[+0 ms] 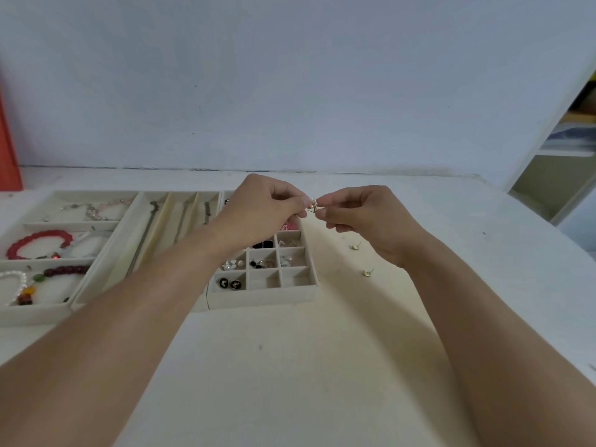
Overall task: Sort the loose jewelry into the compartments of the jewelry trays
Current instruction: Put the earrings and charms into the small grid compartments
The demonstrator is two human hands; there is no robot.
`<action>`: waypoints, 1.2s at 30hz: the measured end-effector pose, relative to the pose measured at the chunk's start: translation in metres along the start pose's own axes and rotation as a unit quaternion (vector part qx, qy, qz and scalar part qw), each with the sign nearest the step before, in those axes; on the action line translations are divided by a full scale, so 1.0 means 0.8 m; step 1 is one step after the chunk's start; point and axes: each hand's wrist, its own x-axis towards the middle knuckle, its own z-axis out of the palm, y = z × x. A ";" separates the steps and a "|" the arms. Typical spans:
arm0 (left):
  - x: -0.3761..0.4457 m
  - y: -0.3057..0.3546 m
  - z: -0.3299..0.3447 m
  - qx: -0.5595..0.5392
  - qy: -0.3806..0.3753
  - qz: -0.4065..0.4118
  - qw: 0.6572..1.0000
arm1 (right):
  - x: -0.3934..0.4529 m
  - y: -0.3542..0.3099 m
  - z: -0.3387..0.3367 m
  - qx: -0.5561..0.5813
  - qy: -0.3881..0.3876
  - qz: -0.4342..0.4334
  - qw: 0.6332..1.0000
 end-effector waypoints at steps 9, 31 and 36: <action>0.001 -0.001 -0.001 0.011 -0.005 0.015 1.000 | -0.002 -0.003 0.000 0.016 -0.017 0.001 1.000; 0.011 0.006 -0.074 -0.045 0.023 -0.002 0.999 | -0.025 -0.017 0.049 -0.198 -0.056 -0.119 0.971; 0.009 0.006 -0.075 -0.042 0.010 -0.010 0.999 | -0.038 -0.026 0.080 -0.398 -0.153 -0.185 0.886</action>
